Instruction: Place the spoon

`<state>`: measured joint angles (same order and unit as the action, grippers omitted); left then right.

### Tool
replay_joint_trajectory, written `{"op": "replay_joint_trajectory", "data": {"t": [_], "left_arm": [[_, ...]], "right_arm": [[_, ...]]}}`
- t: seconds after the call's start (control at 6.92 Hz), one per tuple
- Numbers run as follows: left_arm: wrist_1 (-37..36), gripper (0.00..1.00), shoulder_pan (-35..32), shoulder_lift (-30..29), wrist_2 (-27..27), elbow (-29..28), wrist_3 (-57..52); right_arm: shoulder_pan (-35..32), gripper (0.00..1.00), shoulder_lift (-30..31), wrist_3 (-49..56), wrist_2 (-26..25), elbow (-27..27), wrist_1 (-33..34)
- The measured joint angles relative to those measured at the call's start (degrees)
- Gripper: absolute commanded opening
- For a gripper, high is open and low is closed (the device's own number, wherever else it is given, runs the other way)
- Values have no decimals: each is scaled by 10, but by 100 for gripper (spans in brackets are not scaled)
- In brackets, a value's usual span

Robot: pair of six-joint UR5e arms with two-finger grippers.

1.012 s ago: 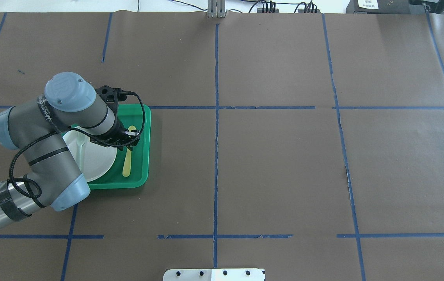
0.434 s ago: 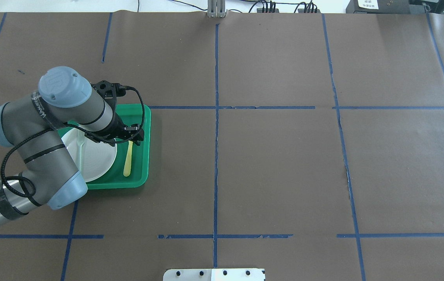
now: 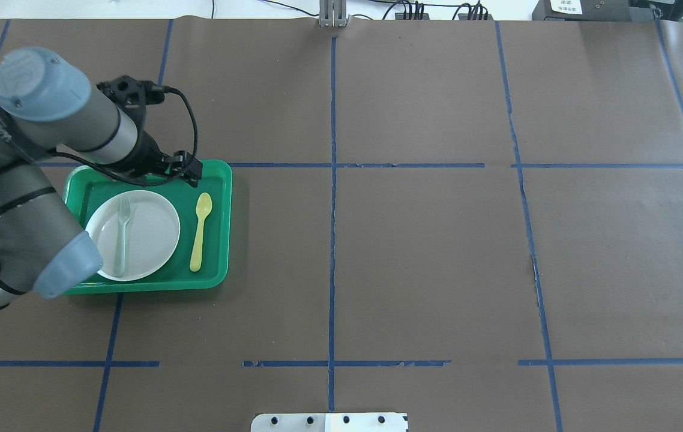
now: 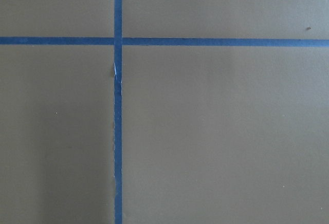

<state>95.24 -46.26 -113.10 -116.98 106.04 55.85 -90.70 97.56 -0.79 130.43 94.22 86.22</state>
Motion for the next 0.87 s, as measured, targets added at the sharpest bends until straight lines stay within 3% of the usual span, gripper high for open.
{"op": "replay_joint_trajectory", "data": {"t": [0.43,0.87], "left_arm": [[-56,100,-138,24,-16,6,-249],[-76,100,-327,99,-81,-61,-515]], "right_arm": [[0,100,0,0,0,0,-1],[0,100,0,0,0,0,0]]}}
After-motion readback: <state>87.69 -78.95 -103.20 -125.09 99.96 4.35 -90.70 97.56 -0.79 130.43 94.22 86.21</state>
